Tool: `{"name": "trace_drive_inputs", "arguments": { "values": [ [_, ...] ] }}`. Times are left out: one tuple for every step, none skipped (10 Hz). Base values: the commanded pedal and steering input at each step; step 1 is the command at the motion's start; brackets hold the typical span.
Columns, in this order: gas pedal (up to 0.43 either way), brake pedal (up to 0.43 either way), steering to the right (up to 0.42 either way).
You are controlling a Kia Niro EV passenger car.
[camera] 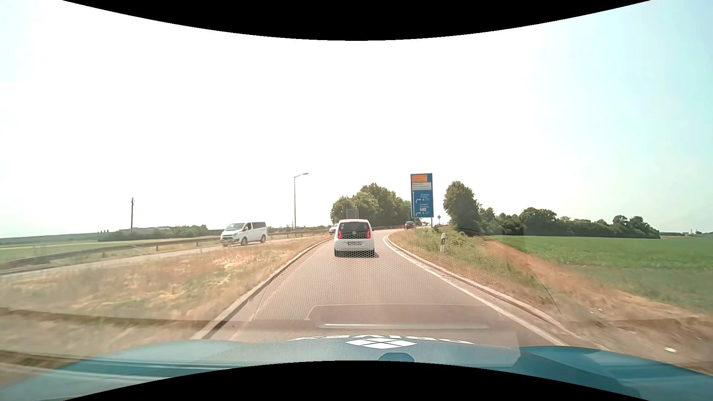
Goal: Follow the waypoints while adhering to traffic rules and regulations
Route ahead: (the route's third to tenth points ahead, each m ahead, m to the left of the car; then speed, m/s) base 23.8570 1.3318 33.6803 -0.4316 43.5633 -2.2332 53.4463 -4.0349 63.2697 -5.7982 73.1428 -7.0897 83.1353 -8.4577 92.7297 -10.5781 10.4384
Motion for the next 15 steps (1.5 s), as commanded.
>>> {"name": "trace_drive_inputs", "arguments": {
  "values": [
    [0.15,0.0,-0.042],
    [0.15,0.0,-0.039],
    [0.138,0.0,-0.032],
    [0.138,0.0,-0.019],
    [0.138,0.0,-0.013],
    [0.138,0.0,-0.012],
    [0.138,0.0,-0.008],
    [0.13,0.0,-0.002],
    [0.13,0.0,0.001],
    [0.13,0.0,0.001],
    [0.13,0.0,0.003],
    [0.13,0.0,0.005],
    [0.13,0.0,0.005],
    [0.13,0.0,0.009],
    [0.13,0.0,0.016]
  ]
}}
